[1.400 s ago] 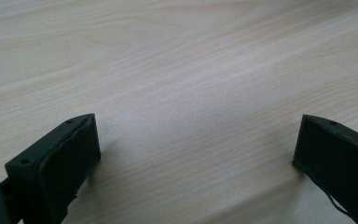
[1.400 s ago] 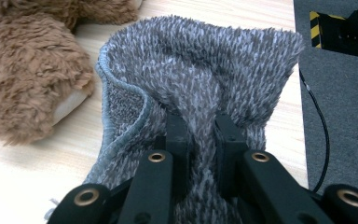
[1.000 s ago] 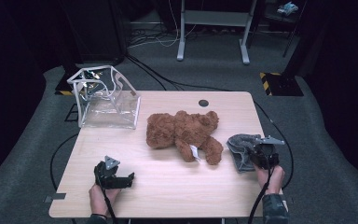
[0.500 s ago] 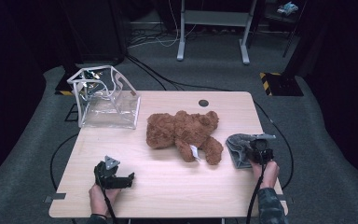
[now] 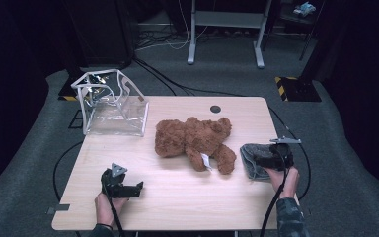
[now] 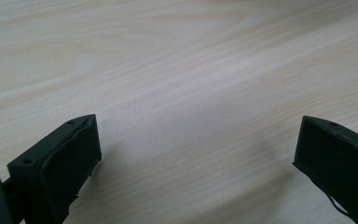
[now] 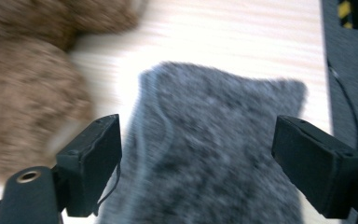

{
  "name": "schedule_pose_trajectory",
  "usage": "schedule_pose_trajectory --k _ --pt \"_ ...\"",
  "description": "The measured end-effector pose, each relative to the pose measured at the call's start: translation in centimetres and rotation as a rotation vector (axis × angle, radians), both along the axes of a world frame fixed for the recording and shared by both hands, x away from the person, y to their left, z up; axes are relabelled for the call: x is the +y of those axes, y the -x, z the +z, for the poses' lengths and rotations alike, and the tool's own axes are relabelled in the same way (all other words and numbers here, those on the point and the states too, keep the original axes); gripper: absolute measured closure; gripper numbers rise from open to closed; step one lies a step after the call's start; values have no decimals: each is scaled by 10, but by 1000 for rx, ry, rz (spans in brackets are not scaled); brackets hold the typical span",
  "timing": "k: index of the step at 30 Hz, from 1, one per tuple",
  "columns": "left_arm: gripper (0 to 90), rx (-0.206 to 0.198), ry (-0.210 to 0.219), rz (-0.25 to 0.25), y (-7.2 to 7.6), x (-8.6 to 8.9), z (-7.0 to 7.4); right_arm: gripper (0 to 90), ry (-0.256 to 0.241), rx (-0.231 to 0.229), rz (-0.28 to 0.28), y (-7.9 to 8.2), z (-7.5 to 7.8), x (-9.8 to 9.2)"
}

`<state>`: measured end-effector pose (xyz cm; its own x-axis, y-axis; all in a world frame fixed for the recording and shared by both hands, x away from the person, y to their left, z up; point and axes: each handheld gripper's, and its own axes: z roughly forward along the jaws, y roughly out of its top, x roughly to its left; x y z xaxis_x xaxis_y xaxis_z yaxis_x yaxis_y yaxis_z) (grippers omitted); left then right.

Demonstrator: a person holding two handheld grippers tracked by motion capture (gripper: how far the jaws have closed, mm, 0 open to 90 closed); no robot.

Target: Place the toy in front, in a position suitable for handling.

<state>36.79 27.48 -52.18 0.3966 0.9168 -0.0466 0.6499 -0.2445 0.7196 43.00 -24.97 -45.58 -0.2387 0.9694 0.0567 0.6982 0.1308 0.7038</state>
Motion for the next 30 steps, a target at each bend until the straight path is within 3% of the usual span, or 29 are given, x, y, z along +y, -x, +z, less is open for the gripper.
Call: schedule_pose_trajectory --k 4,8,11,15,25,30 --pt "2 -15 34 -51 -18 -11 22 142 -23 -24 67 -6 8 20" --pt "2 -35 55 -69 -32 -19 34 141 -39 -31 97 -11 13 35" --pt "1 -43 96 -89 -50 -29 49 140 -47 -44 146 -20 20 53" --pt "0 -55 128 -103 -65 -40 58 139 -50 -50 182 -28 26 69" --pt "7 -45 156 -121 -94 -63 73 141 -56 -57 238 -43 37 98" --pt "22 -50 178 -122 -116 -73 82 156 -43 -64 266 -58 45 118"
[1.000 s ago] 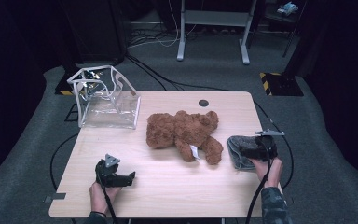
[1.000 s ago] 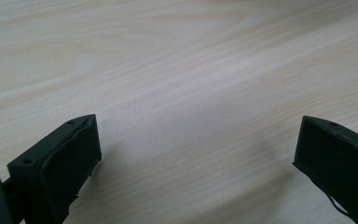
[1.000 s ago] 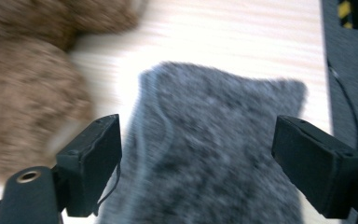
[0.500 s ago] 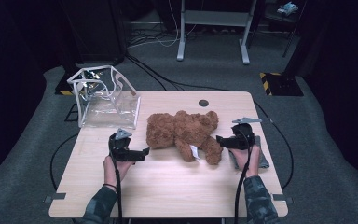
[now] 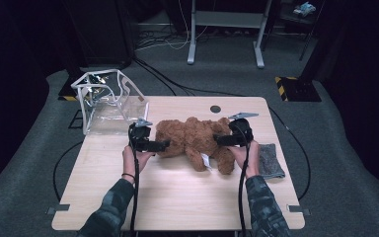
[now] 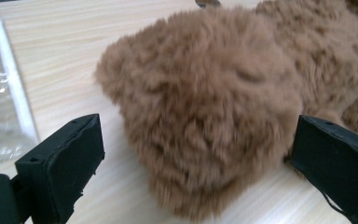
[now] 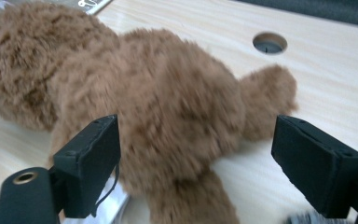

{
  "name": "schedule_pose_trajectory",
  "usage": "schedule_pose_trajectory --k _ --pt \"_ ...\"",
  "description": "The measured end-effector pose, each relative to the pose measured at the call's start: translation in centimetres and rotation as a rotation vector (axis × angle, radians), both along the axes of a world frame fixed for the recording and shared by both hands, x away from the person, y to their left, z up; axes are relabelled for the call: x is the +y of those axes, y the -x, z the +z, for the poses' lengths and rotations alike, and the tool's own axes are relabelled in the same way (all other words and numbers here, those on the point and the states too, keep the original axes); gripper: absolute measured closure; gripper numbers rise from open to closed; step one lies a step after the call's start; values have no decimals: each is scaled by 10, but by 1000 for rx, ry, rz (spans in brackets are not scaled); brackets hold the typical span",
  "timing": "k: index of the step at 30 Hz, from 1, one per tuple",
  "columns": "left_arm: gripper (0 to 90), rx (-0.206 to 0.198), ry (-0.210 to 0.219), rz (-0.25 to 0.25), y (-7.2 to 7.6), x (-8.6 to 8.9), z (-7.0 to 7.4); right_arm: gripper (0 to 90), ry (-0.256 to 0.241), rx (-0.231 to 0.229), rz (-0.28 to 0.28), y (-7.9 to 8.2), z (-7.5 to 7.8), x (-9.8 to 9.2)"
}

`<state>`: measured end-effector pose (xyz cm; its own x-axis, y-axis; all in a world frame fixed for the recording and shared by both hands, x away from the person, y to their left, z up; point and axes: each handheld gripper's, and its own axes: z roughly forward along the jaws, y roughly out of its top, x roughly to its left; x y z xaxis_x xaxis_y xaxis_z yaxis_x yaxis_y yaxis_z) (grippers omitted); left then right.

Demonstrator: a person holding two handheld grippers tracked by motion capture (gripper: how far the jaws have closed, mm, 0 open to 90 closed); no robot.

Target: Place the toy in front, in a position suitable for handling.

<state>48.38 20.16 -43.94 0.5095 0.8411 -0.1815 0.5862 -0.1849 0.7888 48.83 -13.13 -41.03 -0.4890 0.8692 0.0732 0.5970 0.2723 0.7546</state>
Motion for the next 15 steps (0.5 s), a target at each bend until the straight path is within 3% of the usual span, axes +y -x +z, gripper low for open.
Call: schedule_pose_trajectory --k 5,8,10,12,15 --pt "38 8 -9 -17 -10 -8 3 189 8 16 3 -18 3 12" --pt "62 18 -45 -25 -14 -14 -2 225 6 21 -1 -25 1 14" --pt "116 33 -34 -20 -16 -15 -8 324 20 45 -16 -31 -3 17" --pt "139 51 0 -22 -17 -13 -11 368 21 58 -14 -33 -6 16" --pt "212 63 26 -34 -19 -11 -15 520 -19 92 -8 -36 -12 14"
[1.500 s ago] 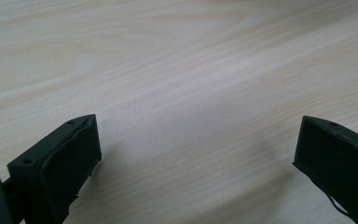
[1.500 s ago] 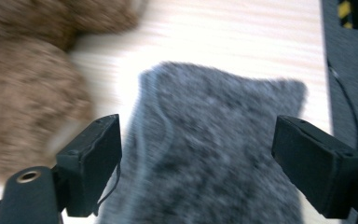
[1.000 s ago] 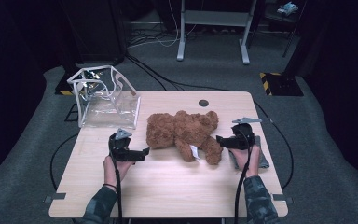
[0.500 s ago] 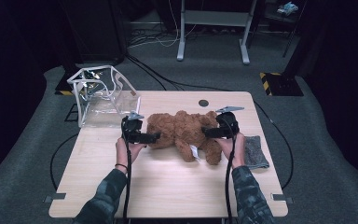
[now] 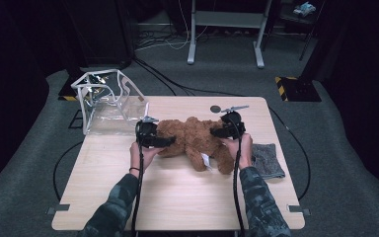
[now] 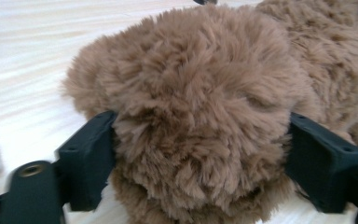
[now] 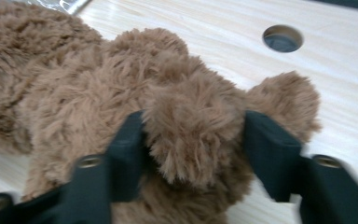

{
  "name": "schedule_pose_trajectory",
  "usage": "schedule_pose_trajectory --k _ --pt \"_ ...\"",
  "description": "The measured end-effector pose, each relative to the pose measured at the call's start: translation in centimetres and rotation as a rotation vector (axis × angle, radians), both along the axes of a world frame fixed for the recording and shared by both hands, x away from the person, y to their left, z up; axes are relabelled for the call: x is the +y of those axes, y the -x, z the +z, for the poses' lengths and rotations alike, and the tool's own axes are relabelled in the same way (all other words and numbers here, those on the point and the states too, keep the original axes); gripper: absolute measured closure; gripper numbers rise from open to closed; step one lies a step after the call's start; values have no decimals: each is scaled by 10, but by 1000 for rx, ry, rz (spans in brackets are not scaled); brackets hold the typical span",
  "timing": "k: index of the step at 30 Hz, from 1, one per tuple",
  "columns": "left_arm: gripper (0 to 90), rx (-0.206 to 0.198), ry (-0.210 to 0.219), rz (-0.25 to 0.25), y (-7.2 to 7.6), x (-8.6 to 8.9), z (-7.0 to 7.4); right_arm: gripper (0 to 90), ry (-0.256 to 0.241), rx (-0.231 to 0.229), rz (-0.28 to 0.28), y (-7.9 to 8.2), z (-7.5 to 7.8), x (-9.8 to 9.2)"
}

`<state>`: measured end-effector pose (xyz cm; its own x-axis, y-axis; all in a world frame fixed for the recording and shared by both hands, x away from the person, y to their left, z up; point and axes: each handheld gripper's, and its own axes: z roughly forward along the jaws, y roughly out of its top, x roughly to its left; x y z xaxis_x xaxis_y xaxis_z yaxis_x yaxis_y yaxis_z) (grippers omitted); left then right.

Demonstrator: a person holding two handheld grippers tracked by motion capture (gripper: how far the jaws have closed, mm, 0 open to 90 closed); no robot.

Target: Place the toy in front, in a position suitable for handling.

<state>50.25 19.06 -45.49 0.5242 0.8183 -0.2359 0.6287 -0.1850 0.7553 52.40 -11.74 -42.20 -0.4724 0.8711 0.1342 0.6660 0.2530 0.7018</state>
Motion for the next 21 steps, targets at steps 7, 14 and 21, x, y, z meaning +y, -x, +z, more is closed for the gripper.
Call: schedule_pose_trajectory --k 7,14,21 --pt "487 -30 -11 9 5 -3 -5 759 9 -5 26 1 -4 5" --pt "629 -65 -9 9 8 -4 -4 799 11 -58 10 11 -3 8" --pt "644 -72 29 1 15 3 2 802 8 -97 15 22 10 9"
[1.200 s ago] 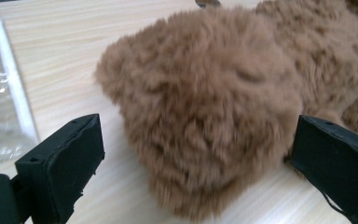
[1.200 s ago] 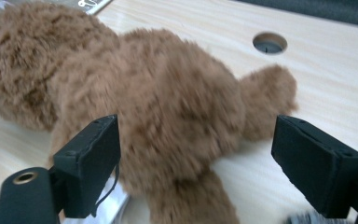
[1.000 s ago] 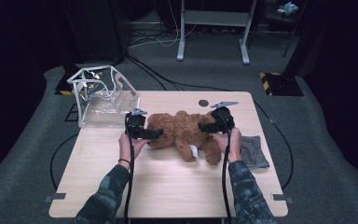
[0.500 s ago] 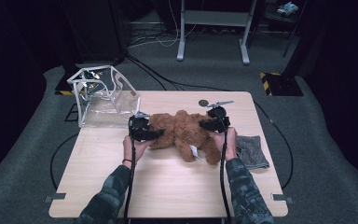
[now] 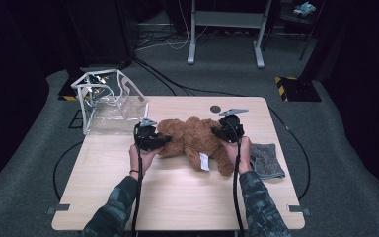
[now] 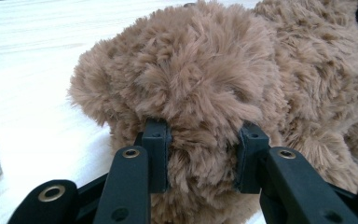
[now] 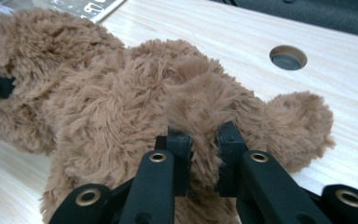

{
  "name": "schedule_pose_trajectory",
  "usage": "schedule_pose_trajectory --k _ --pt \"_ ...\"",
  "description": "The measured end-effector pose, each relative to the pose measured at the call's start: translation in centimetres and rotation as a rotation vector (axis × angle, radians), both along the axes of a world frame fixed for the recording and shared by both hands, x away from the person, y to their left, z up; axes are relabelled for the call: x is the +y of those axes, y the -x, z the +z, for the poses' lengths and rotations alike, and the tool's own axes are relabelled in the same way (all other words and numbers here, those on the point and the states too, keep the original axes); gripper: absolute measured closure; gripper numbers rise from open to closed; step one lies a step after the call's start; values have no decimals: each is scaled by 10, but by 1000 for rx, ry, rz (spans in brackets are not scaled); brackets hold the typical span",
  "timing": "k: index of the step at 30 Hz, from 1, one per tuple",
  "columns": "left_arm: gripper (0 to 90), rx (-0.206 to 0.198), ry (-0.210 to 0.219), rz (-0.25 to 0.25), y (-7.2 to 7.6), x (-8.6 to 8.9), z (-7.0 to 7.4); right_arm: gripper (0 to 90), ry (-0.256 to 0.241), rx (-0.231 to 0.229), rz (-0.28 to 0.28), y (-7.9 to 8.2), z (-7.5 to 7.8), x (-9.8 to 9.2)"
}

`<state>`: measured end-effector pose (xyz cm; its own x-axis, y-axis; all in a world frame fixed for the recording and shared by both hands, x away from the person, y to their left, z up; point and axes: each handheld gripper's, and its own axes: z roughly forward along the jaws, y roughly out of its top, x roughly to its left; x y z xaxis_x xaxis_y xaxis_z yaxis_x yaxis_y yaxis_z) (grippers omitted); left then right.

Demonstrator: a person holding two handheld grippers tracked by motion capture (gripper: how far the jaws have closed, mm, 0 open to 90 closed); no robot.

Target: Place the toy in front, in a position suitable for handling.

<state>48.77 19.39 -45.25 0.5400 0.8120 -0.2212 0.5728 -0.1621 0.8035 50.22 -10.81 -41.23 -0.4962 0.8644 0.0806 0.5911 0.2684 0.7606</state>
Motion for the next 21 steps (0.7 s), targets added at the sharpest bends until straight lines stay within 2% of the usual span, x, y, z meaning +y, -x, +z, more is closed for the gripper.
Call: schedule_pose_trajectory --k 6,9,13,16,21 --pt "644 1 35 -9 10 3 11 802 -4 -26 24 9 12 -3" --pt "642 4 43 -27 20 6 22 800 -9 -37 35 21 24 -4" --pt "641 11 52 -45 30 8 27 799 -6 -41 46 34 30 -6" --pt "639 21 55 -52 33 7 27 799 -7 -33 45 43 33 -6" --pt "637 45 34 -73 39 3 21 798 3 -16 48 51 31 -10"
